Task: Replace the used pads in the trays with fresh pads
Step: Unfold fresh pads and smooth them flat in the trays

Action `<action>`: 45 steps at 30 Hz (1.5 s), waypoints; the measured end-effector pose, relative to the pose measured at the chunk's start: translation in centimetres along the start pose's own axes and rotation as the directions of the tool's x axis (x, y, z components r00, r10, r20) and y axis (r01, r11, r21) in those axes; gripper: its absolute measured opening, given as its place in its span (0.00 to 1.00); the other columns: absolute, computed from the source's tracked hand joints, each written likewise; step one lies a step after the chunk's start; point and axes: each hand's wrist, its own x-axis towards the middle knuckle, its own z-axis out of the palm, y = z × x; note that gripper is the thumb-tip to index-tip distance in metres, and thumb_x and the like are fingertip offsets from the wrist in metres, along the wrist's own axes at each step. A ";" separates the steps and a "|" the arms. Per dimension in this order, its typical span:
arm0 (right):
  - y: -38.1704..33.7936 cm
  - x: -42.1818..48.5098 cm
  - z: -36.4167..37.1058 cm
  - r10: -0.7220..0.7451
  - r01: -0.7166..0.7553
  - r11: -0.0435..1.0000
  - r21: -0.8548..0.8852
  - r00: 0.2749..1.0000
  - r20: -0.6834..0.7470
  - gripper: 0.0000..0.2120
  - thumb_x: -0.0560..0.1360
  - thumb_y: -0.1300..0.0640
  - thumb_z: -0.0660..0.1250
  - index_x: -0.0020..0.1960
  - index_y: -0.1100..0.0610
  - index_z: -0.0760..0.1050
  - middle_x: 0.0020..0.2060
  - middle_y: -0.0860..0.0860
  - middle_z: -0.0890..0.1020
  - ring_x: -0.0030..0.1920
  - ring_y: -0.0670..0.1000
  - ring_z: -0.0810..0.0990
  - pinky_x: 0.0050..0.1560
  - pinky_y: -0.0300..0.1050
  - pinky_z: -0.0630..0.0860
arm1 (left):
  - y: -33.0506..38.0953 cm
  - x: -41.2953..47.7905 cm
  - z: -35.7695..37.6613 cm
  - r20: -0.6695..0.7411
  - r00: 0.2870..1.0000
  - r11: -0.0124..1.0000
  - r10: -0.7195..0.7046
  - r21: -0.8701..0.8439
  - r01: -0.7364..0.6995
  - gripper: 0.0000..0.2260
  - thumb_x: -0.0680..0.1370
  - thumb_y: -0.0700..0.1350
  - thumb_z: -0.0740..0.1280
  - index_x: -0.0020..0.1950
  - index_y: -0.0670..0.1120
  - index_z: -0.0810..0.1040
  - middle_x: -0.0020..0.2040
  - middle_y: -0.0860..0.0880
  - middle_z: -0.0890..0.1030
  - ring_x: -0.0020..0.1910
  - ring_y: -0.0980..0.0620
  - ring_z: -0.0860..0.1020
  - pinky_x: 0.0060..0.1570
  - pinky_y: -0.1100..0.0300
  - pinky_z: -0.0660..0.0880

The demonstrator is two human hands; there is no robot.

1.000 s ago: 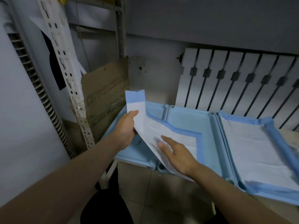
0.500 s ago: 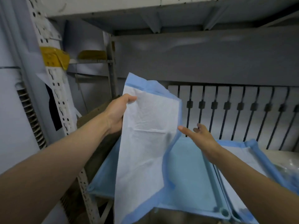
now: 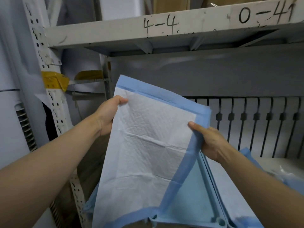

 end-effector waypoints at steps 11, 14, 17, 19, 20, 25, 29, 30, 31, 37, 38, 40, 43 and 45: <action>-5.1 -2.3 1.7 -0.434 0.344 0.833 -0.433 0.892 -0.127 0.14 0.71 0.53 0.75 0.37 0.62 0.78 0.31 0.49 0.82 0.32 0.46 0.78 0.38 0.47 0.79 | -0.3 -1.0 -0.3 -0.110 0.975 0.949 0.192 0.274 -0.156 0.06 0.80 0.46 0.64 0.51 0.50 0.81 0.50 0.47 0.84 0.49 0.47 0.83 0.52 0.47 0.79; -6.0 -3.0 1.7 -0.451 0.351 0.821 -0.451 0.883 -0.133 0.10 0.72 0.54 0.75 0.43 0.62 0.81 0.40 0.55 0.85 0.38 0.52 0.82 0.44 0.49 0.80 | -0.6 -1.5 -0.4 -0.163 0.957 0.932 0.239 0.316 -0.179 0.04 0.78 0.46 0.67 0.49 0.47 0.81 0.49 0.48 0.84 0.47 0.47 0.83 0.48 0.50 0.80; -6.7 -3.7 1.4 -0.476 0.375 0.805 -0.460 0.871 -0.123 0.05 0.72 0.56 0.74 0.41 0.56 0.81 0.37 0.50 0.84 0.36 0.48 0.82 0.38 0.41 0.79 | -0.8 -1.9 -0.4 -0.203 0.939 0.925 0.279 0.320 -0.205 0.04 0.76 0.45 0.71 0.48 0.46 0.82 0.48 0.49 0.84 0.46 0.49 0.83 0.46 0.52 0.81; -7.1 -4.2 1.1 -0.493 0.387 0.789 -0.477 0.862 -0.118 0.04 0.72 0.56 0.74 0.41 0.55 0.82 0.36 0.48 0.84 0.34 0.45 0.82 0.35 0.37 0.77 | -0.9 -2.1 -0.3 -0.217 0.927 0.917 0.306 0.329 -0.226 0.04 0.74 0.45 0.73 0.46 0.46 0.81 0.47 0.50 0.84 0.45 0.51 0.83 0.43 0.56 0.80; -7.4 -4.4 1.0 -0.502 0.391 0.780 -0.488 0.857 -0.115 0.03 0.72 0.56 0.74 0.41 0.55 0.82 0.36 0.48 0.84 0.34 0.44 0.82 0.35 0.37 0.77 | -0.9 -2.2 -0.2 -0.222 0.921 0.910 0.321 0.341 -0.235 0.04 0.73 0.45 0.74 0.45 0.46 0.81 0.45 0.50 0.84 0.44 0.52 0.83 0.42 0.57 0.80; -8.3 -4.2 0.0 -0.528 0.399 0.740 -0.541 0.843 -0.100 0.03 0.72 0.57 0.74 0.40 0.54 0.81 0.37 0.48 0.84 0.33 0.43 0.82 0.35 0.37 0.79 | -1.9 -1.4 0.7 -0.233 0.895 0.882 0.380 0.385 -0.274 0.05 0.73 0.45 0.73 0.43 0.44 0.82 0.42 0.49 0.84 0.40 0.54 0.82 0.40 0.60 0.78; -7.3 -2.5 -1.8 -0.496 0.334 0.748 -0.574 0.855 -0.149 0.05 0.73 0.56 0.74 0.42 0.57 0.81 0.39 0.53 0.84 0.38 0.52 0.82 0.41 0.47 0.80 | -3.9 0.1 1.7 -0.215 0.893 0.864 0.395 0.416 -0.282 0.04 0.76 0.44 0.71 0.42 0.45 0.82 0.39 0.51 0.83 0.36 0.59 0.80 0.36 0.64 0.75; -6.7 -1.9 -2.3 -0.487 0.310 0.745 -0.591 0.858 -0.164 0.06 0.73 0.56 0.74 0.42 0.58 0.81 0.38 0.53 0.83 0.38 0.52 0.81 0.42 0.48 0.79 | -4.6 0.7 1.9 -0.209 0.894 0.859 0.396 0.428 -0.281 0.04 0.76 0.43 0.71 0.42 0.45 0.82 0.39 0.52 0.83 0.35 0.60 0.79 0.36 0.65 0.75; -6.0 -1.1 -3.0 -0.472 0.280 0.743 -0.608 0.863 -0.179 0.07 0.73 0.56 0.74 0.43 0.60 0.81 0.38 0.54 0.83 0.38 0.52 0.81 0.43 0.49 0.80 | -5.4 1.3 2.0 -0.204 0.898 0.857 0.390 0.438 -0.272 0.04 0.76 0.43 0.70 0.44 0.45 0.83 0.39 0.53 0.83 0.35 0.60 0.79 0.37 0.64 0.76; 0.8 4.1 -8.0 -0.317 0.009 0.737 -0.676 0.888 -0.333 0.20 0.67 0.51 0.78 0.38 0.65 0.73 0.34 0.61 0.78 0.35 0.58 0.78 0.38 0.51 0.78 | -12.2 5.4 2.6 -0.209 0.943 0.858 0.258 0.499 -0.124 0.03 0.76 0.42 0.71 0.45 0.44 0.83 0.37 0.49 0.80 0.32 0.56 0.76 0.35 0.63 0.75; 2.0 4.6 -8.5 -0.297 -0.033 0.721 -0.692 0.888 -0.352 0.18 0.68 0.52 0.77 0.36 0.61 0.70 0.32 0.57 0.73 0.33 0.55 0.73 0.35 0.48 0.72 | -13.5 6.1 2.7 -0.219 0.953 0.861 0.210 0.502 -0.074 0.03 0.76 0.43 0.70 0.46 0.44 0.82 0.35 0.50 0.79 0.27 0.58 0.75 0.29 0.66 0.73; 4.2 5.7 -9.6 -0.272 -0.098 0.679 -0.727 0.887 -0.373 0.18 0.71 0.54 0.75 0.33 0.58 0.67 0.29 0.54 0.69 0.31 0.52 0.69 0.34 0.47 0.67 | -15.9 7.1 3.0 -0.232 0.968 0.879 0.099 0.476 0.024 0.03 0.77 0.43 0.69 0.49 0.45 0.79 0.35 0.49 0.78 0.21 0.58 0.75 0.23 0.65 0.72; 6.3 7.3 -10.9 -0.259 -0.164 0.600 -0.783 0.886 -0.384 0.17 0.73 0.54 0.73 0.33 0.59 0.69 0.26 0.53 0.69 0.27 0.52 0.68 0.33 0.46 0.66 | -18.4 8.6 3.4 -0.233 0.972 0.889 0.015 0.449 0.094 0.04 0.78 0.42 0.68 0.51 0.47 0.74 0.42 0.47 0.79 0.23 0.55 0.78 0.21 0.65 0.73; 6.6 8.6 -11.1 -0.261 -0.184 0.570 -0.801 0.884 -0.388 0.14 0.74 0.53 0.72 0.36 0.61 0.74 0.28 0.55 0.73 0.29 0.54 0.72 0.34 0.47 0.69 | -19.1 10.2 3.5 -0.248 0.969 0.865 0.015 0.490 0.112 0.03 0.78 0.43 0.68 0.48 0.48 0.74 0.42 0.45 0.79 0.24 0.55 0.78 0.20 0.67 0.71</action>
